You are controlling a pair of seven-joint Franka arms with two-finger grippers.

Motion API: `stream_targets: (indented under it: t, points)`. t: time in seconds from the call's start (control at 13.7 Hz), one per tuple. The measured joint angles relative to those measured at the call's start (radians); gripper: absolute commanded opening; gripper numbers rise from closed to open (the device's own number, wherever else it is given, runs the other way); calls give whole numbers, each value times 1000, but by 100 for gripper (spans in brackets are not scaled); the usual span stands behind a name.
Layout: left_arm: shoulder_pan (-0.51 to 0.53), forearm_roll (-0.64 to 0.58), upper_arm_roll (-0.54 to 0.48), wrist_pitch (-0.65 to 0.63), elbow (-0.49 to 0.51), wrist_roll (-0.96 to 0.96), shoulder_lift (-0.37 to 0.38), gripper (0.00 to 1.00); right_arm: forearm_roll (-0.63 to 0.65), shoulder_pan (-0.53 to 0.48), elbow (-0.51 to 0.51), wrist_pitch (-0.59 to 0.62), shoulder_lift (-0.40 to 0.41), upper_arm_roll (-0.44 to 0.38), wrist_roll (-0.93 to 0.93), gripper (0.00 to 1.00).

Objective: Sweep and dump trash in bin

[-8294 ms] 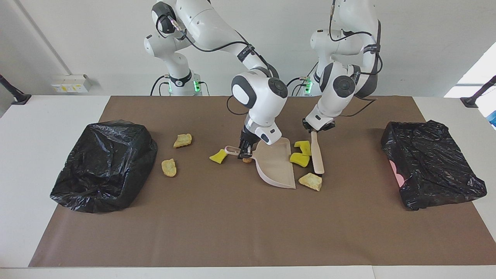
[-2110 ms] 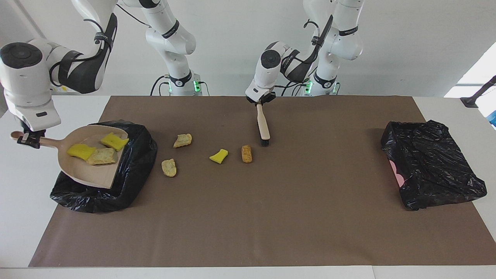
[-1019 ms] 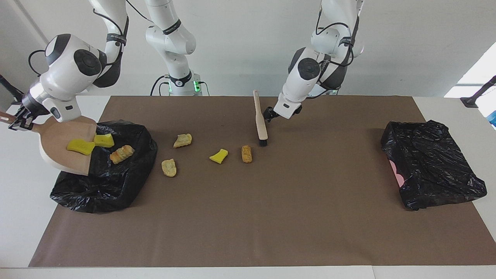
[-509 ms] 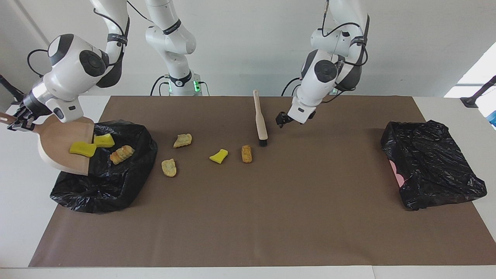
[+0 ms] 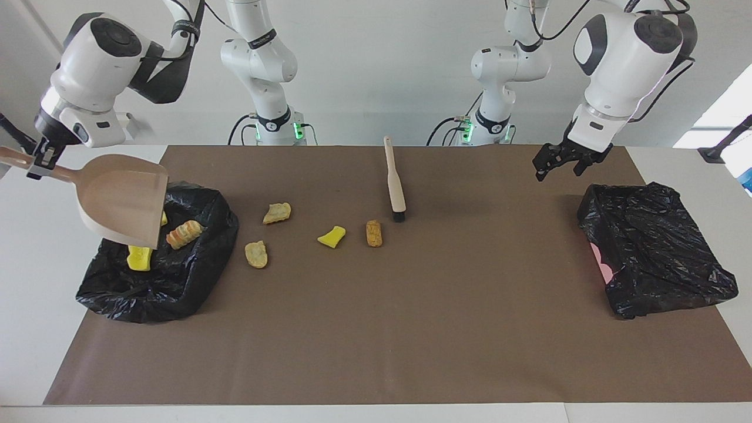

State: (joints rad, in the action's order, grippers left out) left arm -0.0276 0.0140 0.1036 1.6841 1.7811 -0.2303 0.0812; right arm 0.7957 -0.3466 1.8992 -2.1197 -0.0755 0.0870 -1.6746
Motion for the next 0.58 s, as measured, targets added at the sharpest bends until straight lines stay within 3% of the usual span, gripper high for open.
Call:
stream_targets:
  t: [0.29, 0.58]
  points:
    - [0, -7, 0, -41, -113, 23, 1, 100, -253, 42, 2, 80, 0, 11, 41, 0]
    - [19, -7, -8, -46, -119, 81, -3, 100, -367, 164, 4, 220, 2, 16, 333, 0]
